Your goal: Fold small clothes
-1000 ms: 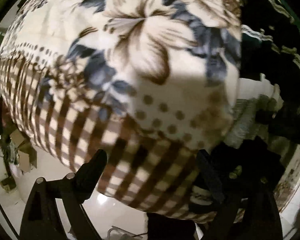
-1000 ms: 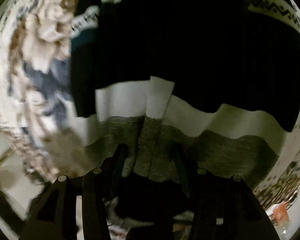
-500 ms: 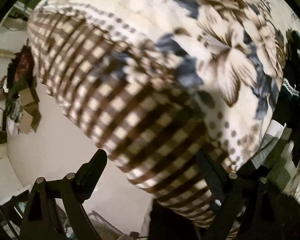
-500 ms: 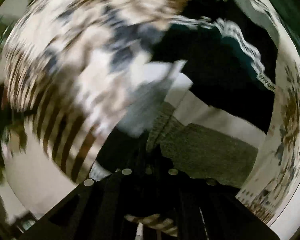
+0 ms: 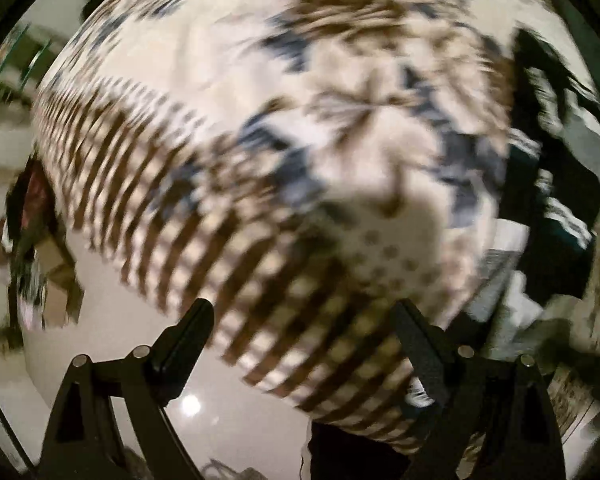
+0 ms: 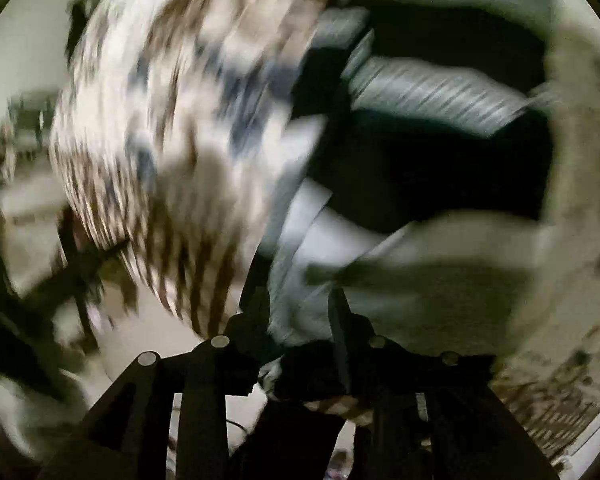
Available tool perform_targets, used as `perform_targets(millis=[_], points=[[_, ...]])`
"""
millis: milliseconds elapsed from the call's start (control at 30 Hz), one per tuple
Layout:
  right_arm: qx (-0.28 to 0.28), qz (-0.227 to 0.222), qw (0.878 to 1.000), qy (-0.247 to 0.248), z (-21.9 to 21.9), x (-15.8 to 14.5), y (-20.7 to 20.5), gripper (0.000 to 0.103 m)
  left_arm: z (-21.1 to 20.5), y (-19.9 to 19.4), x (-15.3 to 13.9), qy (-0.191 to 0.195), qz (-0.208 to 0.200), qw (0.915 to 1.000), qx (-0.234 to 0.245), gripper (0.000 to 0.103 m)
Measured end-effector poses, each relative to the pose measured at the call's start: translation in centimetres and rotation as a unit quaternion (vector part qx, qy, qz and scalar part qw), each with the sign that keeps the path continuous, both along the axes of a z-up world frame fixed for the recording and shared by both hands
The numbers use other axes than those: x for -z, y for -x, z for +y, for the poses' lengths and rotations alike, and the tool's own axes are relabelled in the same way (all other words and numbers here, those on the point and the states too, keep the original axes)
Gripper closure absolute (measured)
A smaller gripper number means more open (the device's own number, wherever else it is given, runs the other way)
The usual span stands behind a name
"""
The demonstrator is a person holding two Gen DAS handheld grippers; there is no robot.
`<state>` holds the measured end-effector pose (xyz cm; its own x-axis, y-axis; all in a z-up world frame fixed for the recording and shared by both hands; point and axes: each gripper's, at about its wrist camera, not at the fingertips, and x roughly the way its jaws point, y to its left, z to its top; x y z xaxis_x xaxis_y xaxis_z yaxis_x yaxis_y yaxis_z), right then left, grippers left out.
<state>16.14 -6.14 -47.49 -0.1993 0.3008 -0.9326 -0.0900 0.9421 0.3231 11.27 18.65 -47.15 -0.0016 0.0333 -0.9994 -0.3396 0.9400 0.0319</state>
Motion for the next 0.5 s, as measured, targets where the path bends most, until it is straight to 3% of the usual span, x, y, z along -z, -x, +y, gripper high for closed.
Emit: perform_targets(millis=[133, 267, 400, 500], points=[[0.048, -0.049, 0.997, 0.019, -4.7, -5.4, -9.9, 0.057, -3.4, -3.1, -0.9, -0.003, -0.027, 0.9993, 0.023, 0.012], [0.067, -0.078, 0.994, 0.022, -4.6, -8.3, -20.9, 0.052, -4.4, -7.0, -0.5, 0.005, -0.05, 0.9987, 0.011, 0.012], [0.065, -0.074, 0.994, 0.047, -2.4, -6.4, -31.3, 0.052, -4.9, -10.1, 1.2, 0.0, -0.055, 0.9985, 0.004, 0.012], [0.049, -0.048, 0.994, 0.087, 0.2, -1.9, -36.0, 0.052, -4.5, -11.7, 3.3, -0.015, -0.044, 0.9989, 0.012, 0.012]])
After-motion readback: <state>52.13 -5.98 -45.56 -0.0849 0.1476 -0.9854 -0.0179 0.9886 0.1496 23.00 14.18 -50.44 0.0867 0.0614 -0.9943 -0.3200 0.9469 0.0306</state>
